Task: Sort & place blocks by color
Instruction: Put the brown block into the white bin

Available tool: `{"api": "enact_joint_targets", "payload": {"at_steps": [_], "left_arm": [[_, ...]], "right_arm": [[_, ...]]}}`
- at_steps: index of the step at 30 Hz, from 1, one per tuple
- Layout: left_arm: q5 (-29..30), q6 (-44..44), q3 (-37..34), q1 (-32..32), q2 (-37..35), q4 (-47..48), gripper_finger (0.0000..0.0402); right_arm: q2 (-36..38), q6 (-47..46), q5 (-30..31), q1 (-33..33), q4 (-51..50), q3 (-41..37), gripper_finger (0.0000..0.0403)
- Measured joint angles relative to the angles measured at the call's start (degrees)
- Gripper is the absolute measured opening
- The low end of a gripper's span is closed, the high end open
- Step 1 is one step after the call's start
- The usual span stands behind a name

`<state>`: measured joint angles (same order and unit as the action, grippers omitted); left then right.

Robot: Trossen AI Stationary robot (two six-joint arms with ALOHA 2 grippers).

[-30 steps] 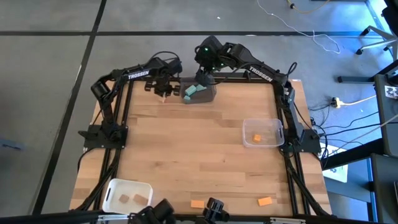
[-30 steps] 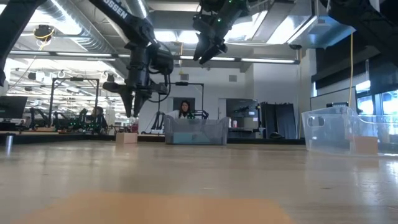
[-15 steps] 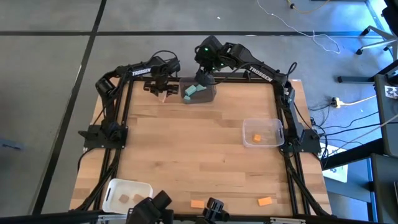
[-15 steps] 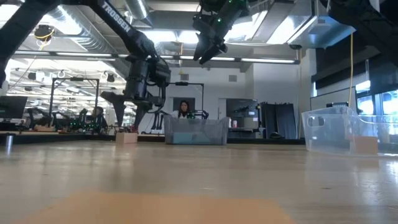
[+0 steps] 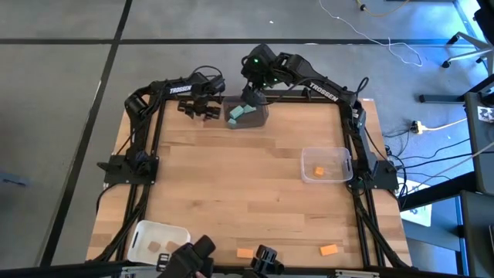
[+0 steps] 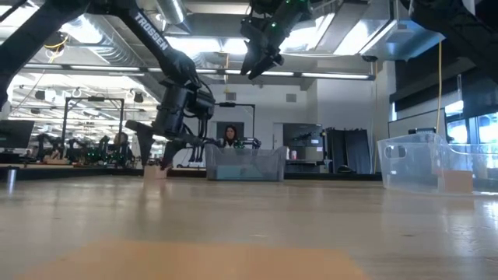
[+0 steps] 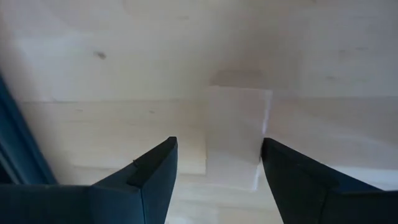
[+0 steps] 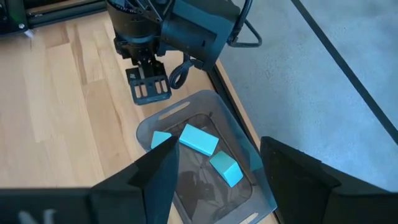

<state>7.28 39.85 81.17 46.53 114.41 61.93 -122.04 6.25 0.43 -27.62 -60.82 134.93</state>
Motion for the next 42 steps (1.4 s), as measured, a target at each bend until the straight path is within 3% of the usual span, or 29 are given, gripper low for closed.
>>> {"api": "enact_joint_targets", "payload": {"at_steps": [6,12,36,42], "left_arm": [[0.3,-0.9,0.0,-0.6,0.0,-0.1,0.0224],[-3.8,1.4,1.1,-0.5,0.0,0.2,0.0224],[4.1,4.6,-0.2,0.3,1.2,-0.9,0.0224],[3.7,0.2,-0.2,0.5,1.2,-1.9,0.0222]], "right_arm": [[0.0,0.0,0.0,0.0,0.0,0.0,0.0225],[0.0,0.0,0.0,0.0,0.0,0.0,0.0225],[0.0,0.1,0.0,0.0,0.2,0.0,0.0225],[0.0,0.1,0.0,0.0,0.2,0.0,0.0225]]}}
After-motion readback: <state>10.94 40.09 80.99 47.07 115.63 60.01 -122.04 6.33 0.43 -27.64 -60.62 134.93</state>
